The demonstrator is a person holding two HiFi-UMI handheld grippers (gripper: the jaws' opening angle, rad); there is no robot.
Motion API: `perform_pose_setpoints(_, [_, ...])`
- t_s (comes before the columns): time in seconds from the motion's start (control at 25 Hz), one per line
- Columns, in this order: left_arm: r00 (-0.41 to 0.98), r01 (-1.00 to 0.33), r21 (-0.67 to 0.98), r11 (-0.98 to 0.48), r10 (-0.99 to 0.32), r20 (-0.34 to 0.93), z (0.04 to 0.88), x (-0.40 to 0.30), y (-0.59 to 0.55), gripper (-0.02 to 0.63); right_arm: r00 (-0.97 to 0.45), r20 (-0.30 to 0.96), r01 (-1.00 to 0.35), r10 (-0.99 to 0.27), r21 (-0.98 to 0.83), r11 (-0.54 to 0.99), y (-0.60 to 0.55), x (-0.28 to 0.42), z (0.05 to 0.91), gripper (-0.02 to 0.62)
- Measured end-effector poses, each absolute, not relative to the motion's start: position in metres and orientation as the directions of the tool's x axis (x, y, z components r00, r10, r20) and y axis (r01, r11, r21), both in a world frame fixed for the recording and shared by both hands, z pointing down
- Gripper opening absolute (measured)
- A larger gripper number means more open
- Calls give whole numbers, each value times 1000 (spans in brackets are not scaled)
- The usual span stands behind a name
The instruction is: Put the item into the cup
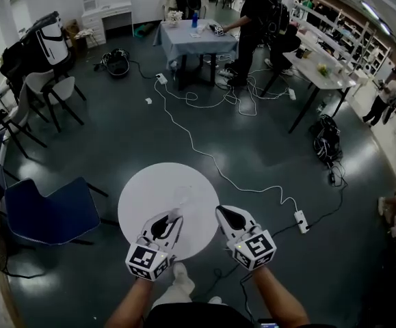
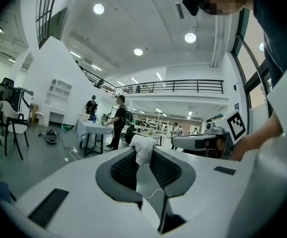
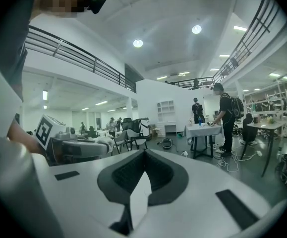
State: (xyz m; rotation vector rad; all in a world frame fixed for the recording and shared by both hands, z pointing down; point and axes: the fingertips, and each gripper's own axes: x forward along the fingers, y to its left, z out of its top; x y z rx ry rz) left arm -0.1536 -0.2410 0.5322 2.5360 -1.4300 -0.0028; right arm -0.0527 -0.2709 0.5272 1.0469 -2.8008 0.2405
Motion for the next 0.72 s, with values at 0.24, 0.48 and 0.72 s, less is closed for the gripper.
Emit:
perform_pose_setpoints(0.24, [555,-823,223,-522,-822,125,545,-167,-261,74,-741,216,-663,-636,-92,743,-285,-70,533,17])
perform_pose_setpoints(0.48, [579,-804,257,-536,-804,134,549,-178,-271,74,-724,239,-681,-647,-97,726,-295,-85,537,17])
perform_pose_setpoints(0.72, [583,-804,265,-533,-794,171,571,-189,-267,74,-714,247,-694,-655,-125,709,-293,-93,558,17])
